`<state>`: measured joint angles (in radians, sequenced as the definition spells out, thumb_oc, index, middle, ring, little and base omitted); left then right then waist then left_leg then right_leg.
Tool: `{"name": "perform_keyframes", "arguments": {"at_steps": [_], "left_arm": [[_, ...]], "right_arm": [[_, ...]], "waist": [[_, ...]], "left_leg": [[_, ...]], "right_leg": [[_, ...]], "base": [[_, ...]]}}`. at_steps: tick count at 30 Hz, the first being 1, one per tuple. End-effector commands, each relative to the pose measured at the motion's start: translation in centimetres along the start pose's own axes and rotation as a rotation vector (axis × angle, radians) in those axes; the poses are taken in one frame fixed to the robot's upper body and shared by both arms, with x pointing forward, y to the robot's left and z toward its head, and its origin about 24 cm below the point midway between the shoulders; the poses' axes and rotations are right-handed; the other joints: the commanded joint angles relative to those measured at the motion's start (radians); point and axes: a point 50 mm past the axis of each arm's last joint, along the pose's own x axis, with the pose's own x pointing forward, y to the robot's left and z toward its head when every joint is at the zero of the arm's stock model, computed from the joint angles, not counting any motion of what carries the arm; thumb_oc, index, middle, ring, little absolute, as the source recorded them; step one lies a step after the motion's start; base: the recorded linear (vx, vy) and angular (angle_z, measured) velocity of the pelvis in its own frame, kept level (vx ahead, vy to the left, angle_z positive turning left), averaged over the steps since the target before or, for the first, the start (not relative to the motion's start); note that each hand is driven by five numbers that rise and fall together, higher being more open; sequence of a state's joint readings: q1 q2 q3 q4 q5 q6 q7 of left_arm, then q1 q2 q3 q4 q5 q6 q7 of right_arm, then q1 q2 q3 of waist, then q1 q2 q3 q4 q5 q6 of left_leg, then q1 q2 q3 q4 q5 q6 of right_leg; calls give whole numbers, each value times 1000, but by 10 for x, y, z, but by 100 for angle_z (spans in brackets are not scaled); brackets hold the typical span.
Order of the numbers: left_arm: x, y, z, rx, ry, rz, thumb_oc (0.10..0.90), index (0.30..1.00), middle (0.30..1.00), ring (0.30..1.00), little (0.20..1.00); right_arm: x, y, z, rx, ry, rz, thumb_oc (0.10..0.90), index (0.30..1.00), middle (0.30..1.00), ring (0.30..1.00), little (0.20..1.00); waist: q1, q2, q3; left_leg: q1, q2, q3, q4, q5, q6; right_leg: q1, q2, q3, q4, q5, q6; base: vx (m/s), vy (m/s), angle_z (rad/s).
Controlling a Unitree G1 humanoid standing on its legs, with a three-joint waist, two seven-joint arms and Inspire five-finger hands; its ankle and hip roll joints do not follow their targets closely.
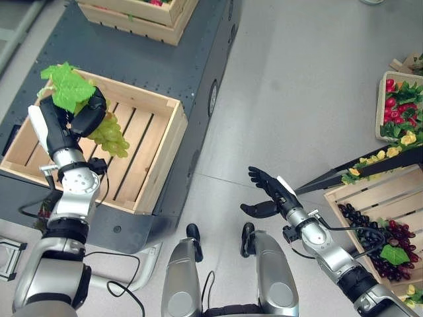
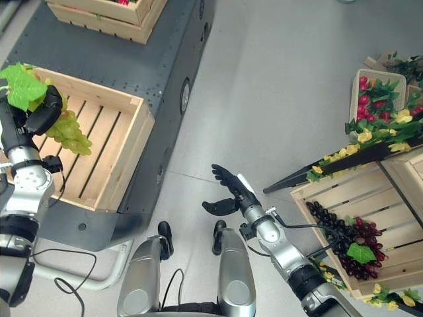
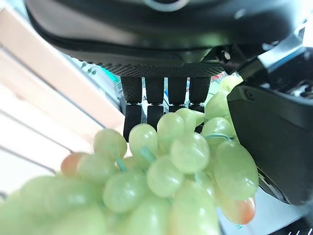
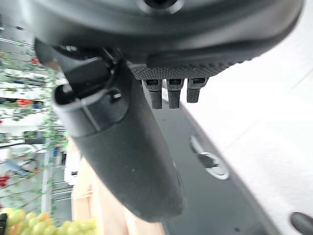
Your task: Pick up the fruits from the basket on one side to the basket on the other side
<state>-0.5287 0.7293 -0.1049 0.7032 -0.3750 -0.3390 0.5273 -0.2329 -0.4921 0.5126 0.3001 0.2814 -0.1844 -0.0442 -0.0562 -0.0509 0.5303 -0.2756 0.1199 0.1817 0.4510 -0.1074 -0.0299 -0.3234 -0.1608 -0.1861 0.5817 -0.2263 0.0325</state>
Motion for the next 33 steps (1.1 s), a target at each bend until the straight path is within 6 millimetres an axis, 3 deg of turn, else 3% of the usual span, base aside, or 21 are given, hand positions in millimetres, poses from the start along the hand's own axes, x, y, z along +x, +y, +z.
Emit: {"name": "perform_keyframes", "arguments": {"at_steps": [1, 6, 9, 15, 22, 24, 33], "left_arm": [[13, 8, 56, -266, -262, 58, 400, 300, 300, 300, 300], [1, -3, 53, -295, -249, -81, 400, 300, 300, 300, 300], [1, -6, 55, -294, -251, -141, 400, 300, 300, 300, 300], [5, -27, 74, -273, -300, -362, 400, 300, 300, 300, 300], [11, -55, 114, -295, -402, -547, 400, 300, 300, 300, 300], [8, -72, 132, -296, -450, -628, 400, 300, 300, 300, 300], [-2, -106, 158, -291, -500, -825, 400, 300, 300, 300, 300]], "right_arm": [[1, -6, 37, -5, -208, -28, 800, 900, 900, 900, 900], [-4, -1, 37, 39, -200, 51, 800, 900, 900, 900, 900], [-5, -2, 41, 86, -208, 90, 800, 900, 900, 900, 900], [5, -5, 63, 279, -279, 175, 800, 900, 900, 900, 900], [21, -4, 89, 283, -303, 239, 800, 900, 900, 900, 900], [35, -8, 107, 294, -302, 247, 800, 900, 900, 900, 900], [61, 12, 145, 510, -281, 411, 800, 900, 900, 900, 900]], "waist": [[15, 66, -125], [18, 86, -239], [19, 91, -272], [23, 98, -363], [29, 103, -411], [32, 100, -421], [44, 91, -447]], "left_leg": [[149, -38, 19, -46, -116, 21], [259, -53, 10, -210, -51, 6], [295, -58, 2, -264, -30, 0], [372, -62, -21, -433, 38, -19], [397, -68, -31, -538, 87, -35], [395, -69, -37, -538, 85, -32], [414, -62, -38, -538, 77, -30]], "right_leg": [[164, -37, -27, -97, -44, 0], [293, -20, -54, -288, 22, 10], [333, -13, -58, -341, 45, 18], [418, 13, -64, -504, 126, 36], [466, 33, -86, -614, 177, 44], [466, 36, -87, -609, 170, 41], [495, 39, -91, -626, 166, 35]], "base": [[189, -78, 0], [121, -70, 3], [66, -91, 9], [-1, -102, 4], [-32, -82, 3], [-59, -76, 6], [-9, -44, 1]]}}
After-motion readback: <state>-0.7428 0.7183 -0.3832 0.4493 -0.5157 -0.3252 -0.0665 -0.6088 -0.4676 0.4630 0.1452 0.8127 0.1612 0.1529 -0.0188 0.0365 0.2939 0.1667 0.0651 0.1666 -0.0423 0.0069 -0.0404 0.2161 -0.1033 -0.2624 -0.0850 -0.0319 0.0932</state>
